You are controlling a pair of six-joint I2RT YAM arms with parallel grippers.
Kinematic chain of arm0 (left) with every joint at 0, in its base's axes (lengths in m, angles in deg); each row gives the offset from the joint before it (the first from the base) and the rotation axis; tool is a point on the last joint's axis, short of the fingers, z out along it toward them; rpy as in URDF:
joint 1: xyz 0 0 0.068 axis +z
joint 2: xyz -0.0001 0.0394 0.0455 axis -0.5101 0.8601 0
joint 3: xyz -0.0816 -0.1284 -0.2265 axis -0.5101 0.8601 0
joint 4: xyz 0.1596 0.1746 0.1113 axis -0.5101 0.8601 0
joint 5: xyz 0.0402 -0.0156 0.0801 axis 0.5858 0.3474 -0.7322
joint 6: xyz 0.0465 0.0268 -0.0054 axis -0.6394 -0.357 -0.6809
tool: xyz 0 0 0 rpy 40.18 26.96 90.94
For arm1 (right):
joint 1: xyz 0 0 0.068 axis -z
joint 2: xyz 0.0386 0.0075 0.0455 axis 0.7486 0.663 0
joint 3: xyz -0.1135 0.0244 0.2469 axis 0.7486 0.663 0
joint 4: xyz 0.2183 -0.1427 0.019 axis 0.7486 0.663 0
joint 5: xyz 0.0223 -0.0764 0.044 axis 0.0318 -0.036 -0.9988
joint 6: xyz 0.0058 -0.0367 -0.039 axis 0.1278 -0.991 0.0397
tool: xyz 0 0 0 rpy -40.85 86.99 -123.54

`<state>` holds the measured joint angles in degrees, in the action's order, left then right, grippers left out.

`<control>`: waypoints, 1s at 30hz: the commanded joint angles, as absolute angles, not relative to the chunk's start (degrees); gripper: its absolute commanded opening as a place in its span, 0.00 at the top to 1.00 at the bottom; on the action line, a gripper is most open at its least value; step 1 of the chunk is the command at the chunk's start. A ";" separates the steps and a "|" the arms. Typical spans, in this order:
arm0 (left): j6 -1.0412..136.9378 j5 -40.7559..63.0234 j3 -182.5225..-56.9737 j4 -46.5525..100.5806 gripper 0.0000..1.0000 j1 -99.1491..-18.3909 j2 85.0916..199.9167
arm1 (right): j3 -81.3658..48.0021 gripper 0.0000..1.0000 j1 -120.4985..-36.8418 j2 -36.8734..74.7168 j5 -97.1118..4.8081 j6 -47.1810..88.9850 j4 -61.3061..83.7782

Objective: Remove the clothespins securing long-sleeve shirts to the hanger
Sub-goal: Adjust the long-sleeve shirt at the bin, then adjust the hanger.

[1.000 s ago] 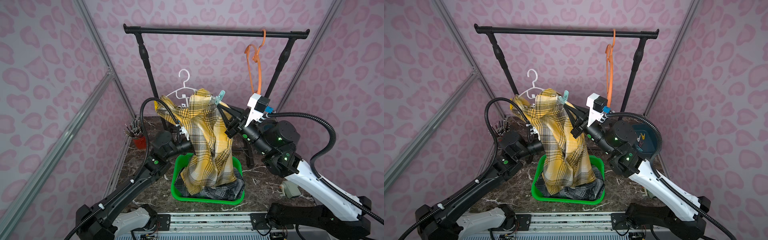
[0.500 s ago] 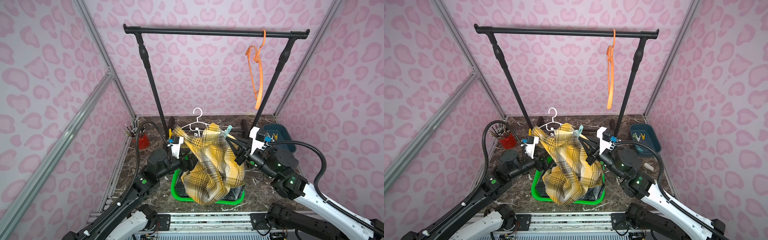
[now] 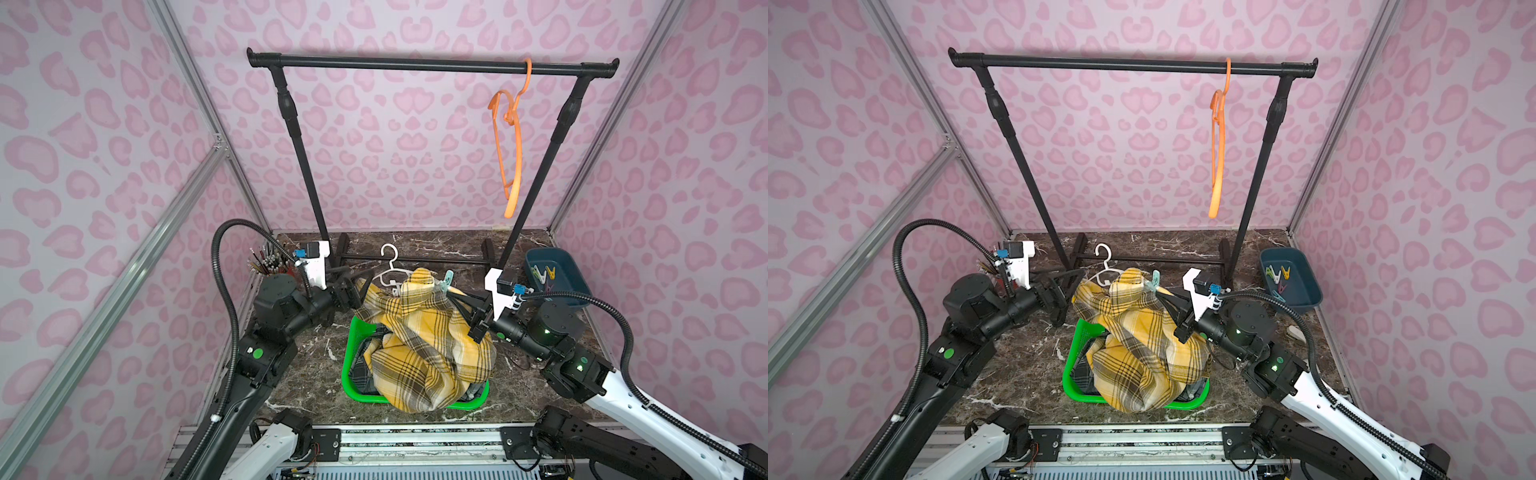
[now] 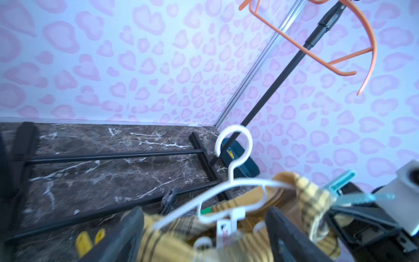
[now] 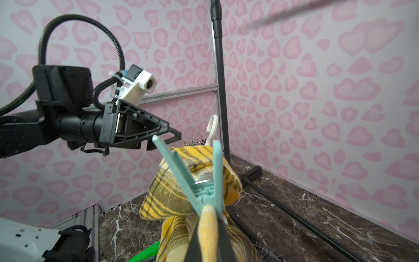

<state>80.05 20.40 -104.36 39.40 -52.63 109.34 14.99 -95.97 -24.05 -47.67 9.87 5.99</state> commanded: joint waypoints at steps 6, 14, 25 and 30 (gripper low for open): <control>83.30 30.30 -109.73 32.35 0.15 -52.18 115.28 | 17.03 1.00 -97.66 -25.89 -46.35 5.64 4.17; 79.68 27.49 -108.79 41.57 0.18 -55.09 114.20 | 17.57 1.00 -97.51 -24.94 -41.37 4.02 2.08; 74.58 16.90 -109.37 47.98 0.22 -57.92 116.31 | 15.04 1.00 -97.63 -22.00 -43.38 3.43 1.47; 74.81 14.00 -108.52 45.50 0.22 -58.09 116.12 | 13.23 1.00 -97.66 -21.22 -45.85 3.25 2.12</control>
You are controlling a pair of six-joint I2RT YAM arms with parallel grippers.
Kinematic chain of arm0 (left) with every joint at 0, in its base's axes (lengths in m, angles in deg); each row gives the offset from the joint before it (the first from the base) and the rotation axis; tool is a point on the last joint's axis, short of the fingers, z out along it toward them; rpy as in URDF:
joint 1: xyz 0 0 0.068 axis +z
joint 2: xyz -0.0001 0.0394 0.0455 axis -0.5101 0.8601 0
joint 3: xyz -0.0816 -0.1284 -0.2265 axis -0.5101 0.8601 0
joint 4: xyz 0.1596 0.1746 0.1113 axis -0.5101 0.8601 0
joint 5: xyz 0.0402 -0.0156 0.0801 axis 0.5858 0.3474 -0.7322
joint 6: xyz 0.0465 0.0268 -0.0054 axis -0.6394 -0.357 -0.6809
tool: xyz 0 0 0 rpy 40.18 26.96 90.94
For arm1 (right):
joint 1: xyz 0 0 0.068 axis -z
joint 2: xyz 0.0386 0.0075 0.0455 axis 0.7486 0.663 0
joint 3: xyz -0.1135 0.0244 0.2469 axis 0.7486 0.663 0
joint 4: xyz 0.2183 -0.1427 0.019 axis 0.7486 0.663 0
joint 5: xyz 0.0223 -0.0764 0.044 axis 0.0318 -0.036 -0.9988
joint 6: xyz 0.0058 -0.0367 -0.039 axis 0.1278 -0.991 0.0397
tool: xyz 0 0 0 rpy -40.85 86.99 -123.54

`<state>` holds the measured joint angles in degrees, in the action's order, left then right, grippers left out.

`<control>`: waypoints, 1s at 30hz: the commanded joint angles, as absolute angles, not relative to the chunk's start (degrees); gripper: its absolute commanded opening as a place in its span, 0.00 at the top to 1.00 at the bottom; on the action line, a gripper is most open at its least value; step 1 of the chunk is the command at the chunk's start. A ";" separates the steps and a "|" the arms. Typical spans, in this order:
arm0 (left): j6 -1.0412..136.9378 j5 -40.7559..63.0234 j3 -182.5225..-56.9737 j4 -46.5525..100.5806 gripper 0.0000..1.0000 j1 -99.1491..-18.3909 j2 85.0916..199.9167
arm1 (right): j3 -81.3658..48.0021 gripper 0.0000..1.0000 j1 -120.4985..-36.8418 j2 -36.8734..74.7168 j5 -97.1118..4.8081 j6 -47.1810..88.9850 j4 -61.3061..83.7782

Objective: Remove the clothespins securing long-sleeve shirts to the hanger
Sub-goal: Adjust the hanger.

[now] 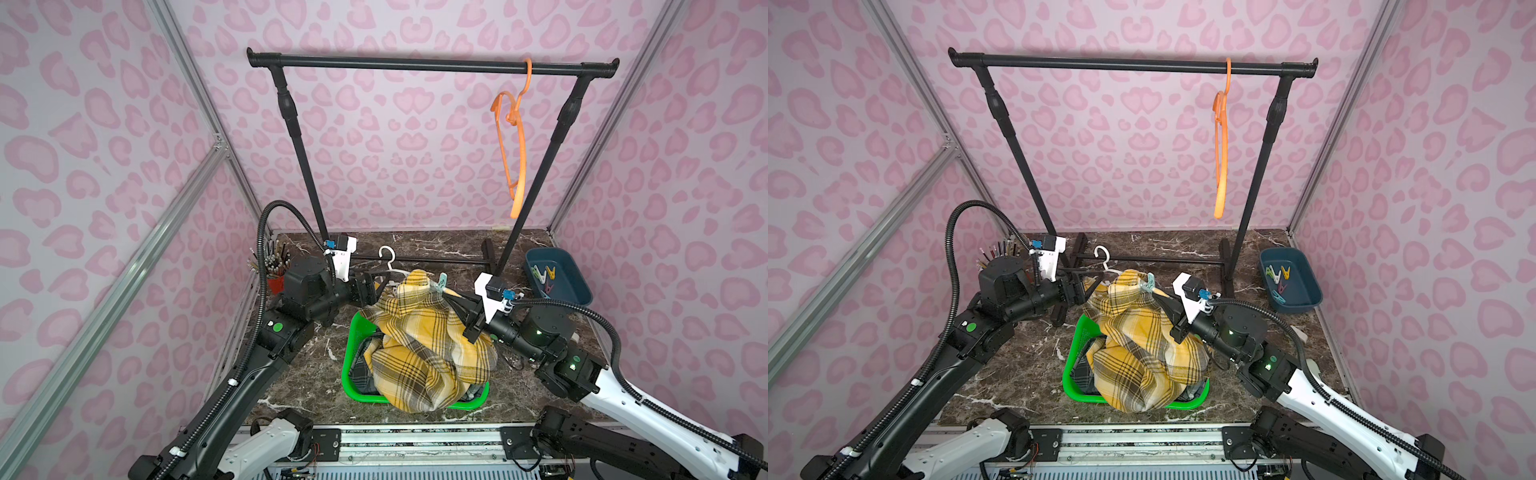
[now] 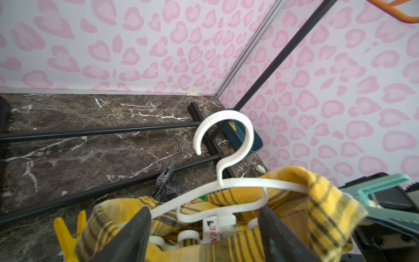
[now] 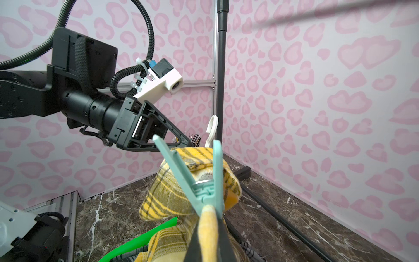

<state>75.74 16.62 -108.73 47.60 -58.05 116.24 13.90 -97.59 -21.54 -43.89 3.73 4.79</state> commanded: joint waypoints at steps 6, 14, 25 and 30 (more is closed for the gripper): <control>75.91 17.04 -109.11 41.29 0.22 -58.09 117.53 | 12.88 1.00 -98.39 -19.94 -46.41 2.99 2.30; 76.91 18.22 -109.53 38.50 0.35 -58.10 119.37 | 13.48 1.00 -99.64 -19.50 -46.09 2.90 2.14; 75.54 19.65 -109.31 36.30 0.97 -58.28 119.50 | 13.71 1.00 -100.22 -15.66 -47.30 4.54 3.70; 69.28 18.63 -107.33 34.90 0.97 -58.36 118.18 | 13.47 0.57 -99.03 -15.43 -49.71 5.50 8.30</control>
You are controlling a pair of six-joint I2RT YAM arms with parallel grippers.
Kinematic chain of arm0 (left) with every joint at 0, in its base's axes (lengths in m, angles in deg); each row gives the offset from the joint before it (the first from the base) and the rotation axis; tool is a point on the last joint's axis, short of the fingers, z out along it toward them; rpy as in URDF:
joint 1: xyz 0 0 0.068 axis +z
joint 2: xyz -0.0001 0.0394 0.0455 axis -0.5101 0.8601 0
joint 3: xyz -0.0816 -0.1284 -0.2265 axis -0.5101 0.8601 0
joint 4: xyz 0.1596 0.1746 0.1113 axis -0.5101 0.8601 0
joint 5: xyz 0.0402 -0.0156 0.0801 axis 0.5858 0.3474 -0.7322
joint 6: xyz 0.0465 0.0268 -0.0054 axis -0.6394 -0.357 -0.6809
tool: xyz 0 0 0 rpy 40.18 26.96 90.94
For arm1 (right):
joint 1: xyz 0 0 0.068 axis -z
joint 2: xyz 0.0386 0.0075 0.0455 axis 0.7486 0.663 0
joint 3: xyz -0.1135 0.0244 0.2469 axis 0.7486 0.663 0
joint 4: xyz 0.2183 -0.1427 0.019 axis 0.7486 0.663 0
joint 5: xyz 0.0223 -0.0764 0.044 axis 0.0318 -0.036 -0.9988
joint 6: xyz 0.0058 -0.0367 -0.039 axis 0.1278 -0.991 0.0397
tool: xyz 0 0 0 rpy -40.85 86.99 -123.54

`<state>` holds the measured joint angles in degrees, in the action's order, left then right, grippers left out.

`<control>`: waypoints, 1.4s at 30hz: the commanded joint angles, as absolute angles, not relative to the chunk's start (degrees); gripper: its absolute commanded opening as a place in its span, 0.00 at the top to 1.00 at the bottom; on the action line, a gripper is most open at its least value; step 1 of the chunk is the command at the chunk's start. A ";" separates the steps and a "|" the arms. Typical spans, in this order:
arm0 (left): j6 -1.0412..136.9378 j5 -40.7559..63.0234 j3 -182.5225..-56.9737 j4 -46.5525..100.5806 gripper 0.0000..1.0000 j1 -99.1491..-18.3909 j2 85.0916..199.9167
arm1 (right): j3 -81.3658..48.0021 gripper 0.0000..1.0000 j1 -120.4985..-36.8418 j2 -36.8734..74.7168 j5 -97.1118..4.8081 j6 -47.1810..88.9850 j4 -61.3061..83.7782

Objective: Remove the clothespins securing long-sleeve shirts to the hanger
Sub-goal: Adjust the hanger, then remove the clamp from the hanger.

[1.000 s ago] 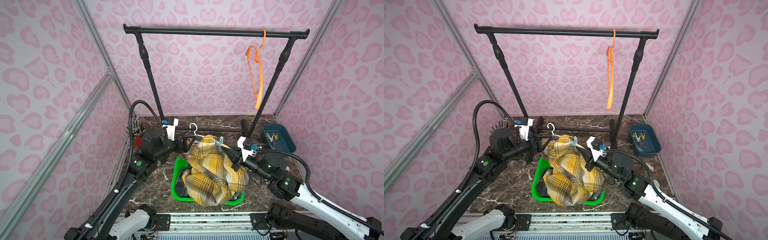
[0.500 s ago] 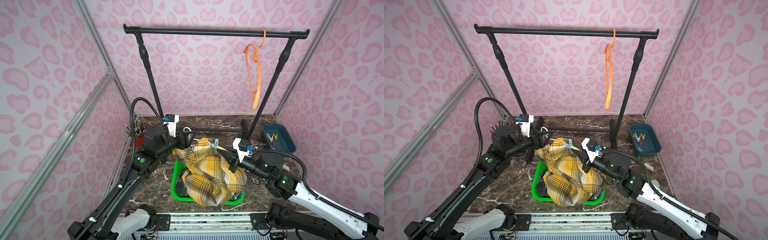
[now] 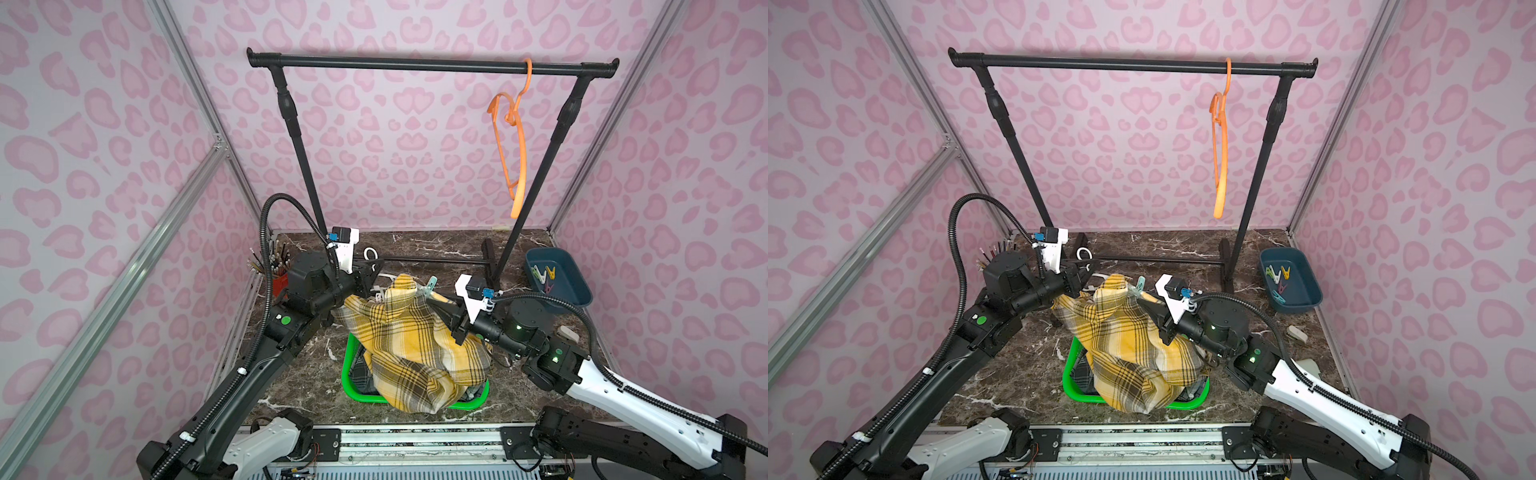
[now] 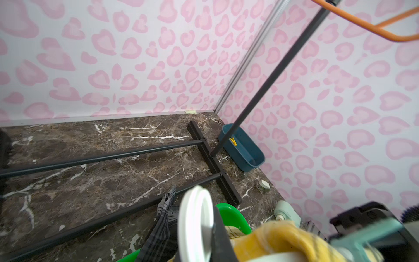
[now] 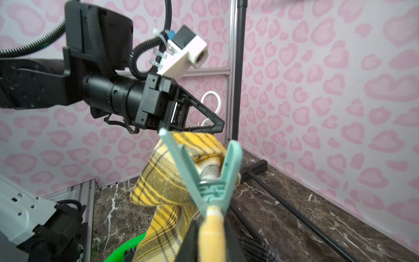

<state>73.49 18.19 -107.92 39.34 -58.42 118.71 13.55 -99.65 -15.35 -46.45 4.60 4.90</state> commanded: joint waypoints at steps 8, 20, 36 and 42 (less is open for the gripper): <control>61.85 20.81 -107.04 35.72 0.96 -58.36 118.31 | 12.60 0.15 -92.46 -20.73 -57.90 3.25 16.84; 58.85 28.67 -108.45 35.08 0.96 -58.14 120.68 | 10.82 0.18 -79.32 -20.26 -79.16 5.36 10.81; 57.49 34.23 -109.13 36.14 0.96 -57.21 120.95 | 10.13 0.46 -77.70 -13.96 -85.43 8.47 3.34; 57.53 34.49 -109.22 36.25 0.96 -57.13 121.30 | 9.96 0.53 -77.66 -13.53 -85.57 9.49 2.61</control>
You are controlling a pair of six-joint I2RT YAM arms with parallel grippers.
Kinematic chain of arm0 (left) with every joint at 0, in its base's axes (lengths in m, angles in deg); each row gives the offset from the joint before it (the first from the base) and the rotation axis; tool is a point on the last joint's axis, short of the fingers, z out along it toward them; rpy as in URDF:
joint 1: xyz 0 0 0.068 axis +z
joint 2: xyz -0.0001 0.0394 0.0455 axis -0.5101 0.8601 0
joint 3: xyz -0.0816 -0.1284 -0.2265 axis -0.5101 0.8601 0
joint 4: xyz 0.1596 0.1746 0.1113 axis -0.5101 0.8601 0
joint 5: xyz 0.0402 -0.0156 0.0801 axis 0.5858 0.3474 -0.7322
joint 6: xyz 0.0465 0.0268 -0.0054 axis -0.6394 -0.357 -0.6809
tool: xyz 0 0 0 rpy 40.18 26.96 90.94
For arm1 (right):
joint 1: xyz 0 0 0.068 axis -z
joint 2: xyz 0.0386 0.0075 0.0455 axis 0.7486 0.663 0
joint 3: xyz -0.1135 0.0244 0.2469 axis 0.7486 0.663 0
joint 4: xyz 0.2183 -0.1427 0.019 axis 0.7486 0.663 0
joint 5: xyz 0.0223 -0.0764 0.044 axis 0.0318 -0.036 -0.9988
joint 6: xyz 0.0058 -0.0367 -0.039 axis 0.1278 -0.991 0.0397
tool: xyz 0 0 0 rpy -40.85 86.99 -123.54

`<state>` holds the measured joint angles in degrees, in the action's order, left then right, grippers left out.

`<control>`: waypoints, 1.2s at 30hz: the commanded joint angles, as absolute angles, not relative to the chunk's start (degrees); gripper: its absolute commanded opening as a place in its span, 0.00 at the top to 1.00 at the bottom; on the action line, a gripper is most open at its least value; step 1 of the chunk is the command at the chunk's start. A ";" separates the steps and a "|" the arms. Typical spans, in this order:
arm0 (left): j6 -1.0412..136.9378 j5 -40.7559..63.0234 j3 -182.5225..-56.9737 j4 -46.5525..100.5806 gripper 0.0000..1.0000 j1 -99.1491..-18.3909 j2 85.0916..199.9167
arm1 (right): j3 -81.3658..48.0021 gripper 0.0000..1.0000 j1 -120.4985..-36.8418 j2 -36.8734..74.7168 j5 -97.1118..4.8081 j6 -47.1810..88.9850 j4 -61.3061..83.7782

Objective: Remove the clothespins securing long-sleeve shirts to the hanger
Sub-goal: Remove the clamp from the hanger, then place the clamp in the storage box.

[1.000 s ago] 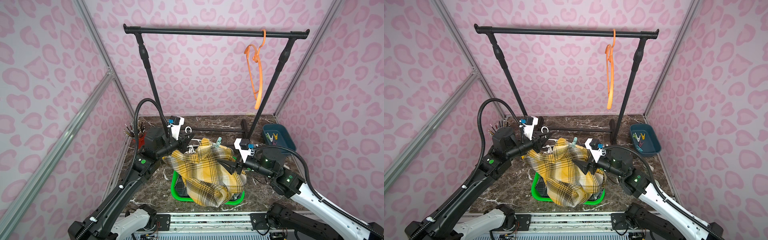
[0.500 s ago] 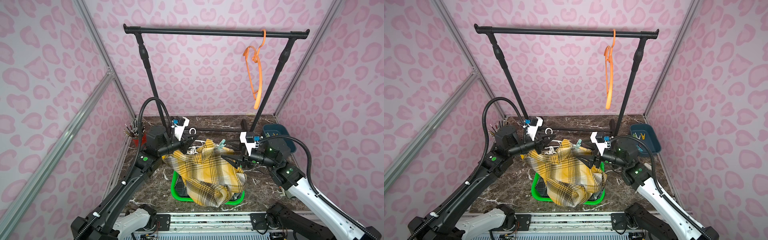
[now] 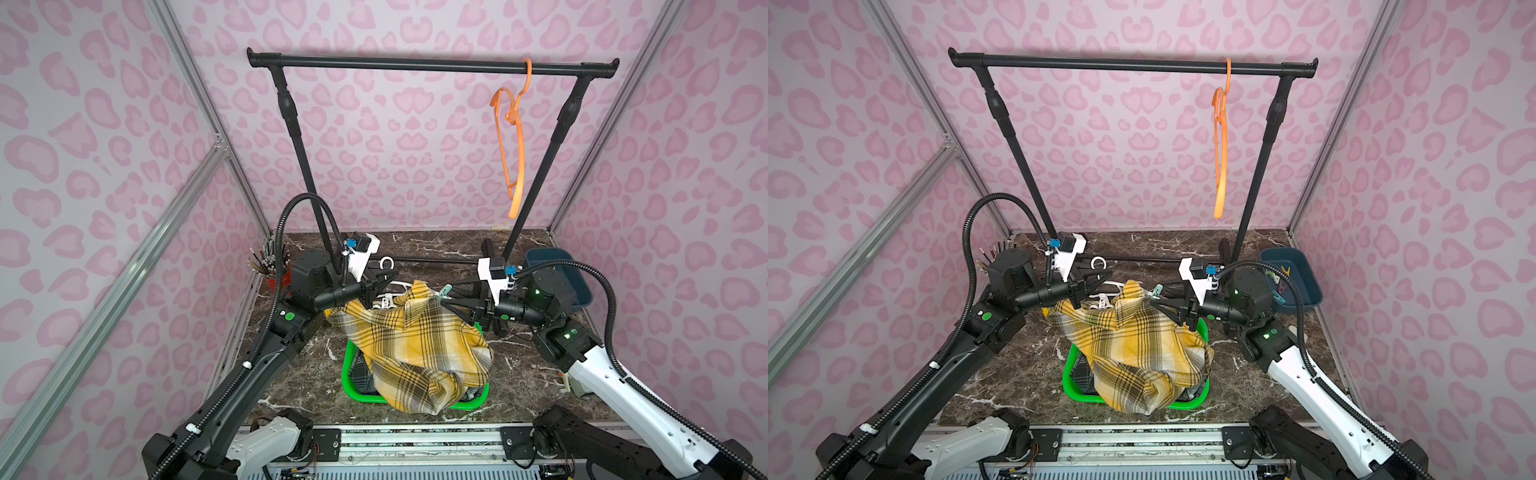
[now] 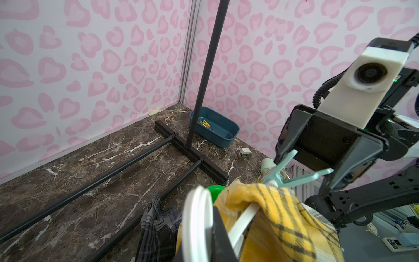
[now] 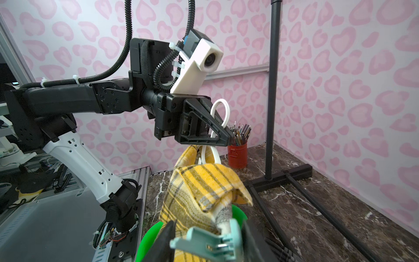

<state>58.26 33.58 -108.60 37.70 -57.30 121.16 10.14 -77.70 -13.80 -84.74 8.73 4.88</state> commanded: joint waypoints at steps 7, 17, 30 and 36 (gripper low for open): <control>57.54 34.41 -109.50 36.44 0.96 -57.13 121.21 | 9.49 0.66 -77.99 -12.33 -83.73 9.50 2.69; 56.81 32.95 -109.07 37.10 0.96 -57.13 121.13 | 6.34 1.00 -77.91 -12.37 -79.78 6.76 7.62; 57.92 31.69 -106.68 34.59 0.96 -57.13 119.90 | 4.16 1.00 -67.22 -20.72 -42.85 8.06 28.40; 58.64 32.68 -106.49 32.97 0.96 -57.13 120.53 | 8.41 1.00 -50.26 -18.99 -33.69 18.36 32.85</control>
